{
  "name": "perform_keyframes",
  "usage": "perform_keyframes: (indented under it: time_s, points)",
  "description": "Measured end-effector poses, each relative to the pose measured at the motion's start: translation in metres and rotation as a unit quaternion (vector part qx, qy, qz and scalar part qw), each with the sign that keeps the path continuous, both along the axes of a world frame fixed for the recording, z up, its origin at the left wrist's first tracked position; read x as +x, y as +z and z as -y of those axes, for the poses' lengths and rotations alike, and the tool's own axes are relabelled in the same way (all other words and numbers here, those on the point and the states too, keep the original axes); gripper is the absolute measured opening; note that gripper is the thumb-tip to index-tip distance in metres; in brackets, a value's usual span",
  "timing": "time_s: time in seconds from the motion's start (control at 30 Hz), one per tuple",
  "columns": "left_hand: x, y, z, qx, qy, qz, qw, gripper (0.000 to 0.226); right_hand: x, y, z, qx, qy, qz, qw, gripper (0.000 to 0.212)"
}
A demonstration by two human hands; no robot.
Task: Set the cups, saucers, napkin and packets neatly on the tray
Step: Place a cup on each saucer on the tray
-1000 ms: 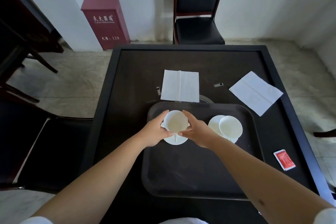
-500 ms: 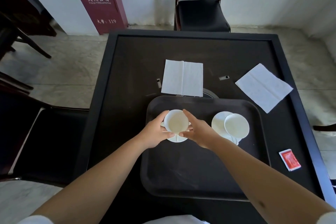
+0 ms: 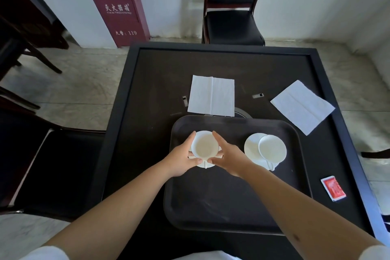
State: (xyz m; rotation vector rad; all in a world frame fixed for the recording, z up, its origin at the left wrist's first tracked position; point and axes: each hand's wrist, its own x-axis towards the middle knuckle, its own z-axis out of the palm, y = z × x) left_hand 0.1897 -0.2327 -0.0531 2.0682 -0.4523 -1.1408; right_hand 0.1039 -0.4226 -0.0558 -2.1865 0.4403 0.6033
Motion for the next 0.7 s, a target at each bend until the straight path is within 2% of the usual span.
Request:
perform_keyframes:
  time_s: [0.23, 0.43, 0.7]
  points:
    - [-0.009, 0.014, -0.01, 0.006, 0.008, 0.086, 0.996, 0.098, -0.018, 0.013, -0.003, -0.044, -0.023, 0.006, 0.999, 0.101]
    - [-0.034, 0.035, -0.032, 0.035, -0.045, 0.214, 0.975, 0.09, -0.055, 0.026, -0.012, -0.147, 0.024, 0.006, 0.989, 0.095]
    - [-0.088, 0.052, -0.05, 0.091, -0.125, 0.297, 0.942, 0.087, -0.113, 0.044, -0.037, -0.194, 0.019, 0.005, 0.981, 0.094]
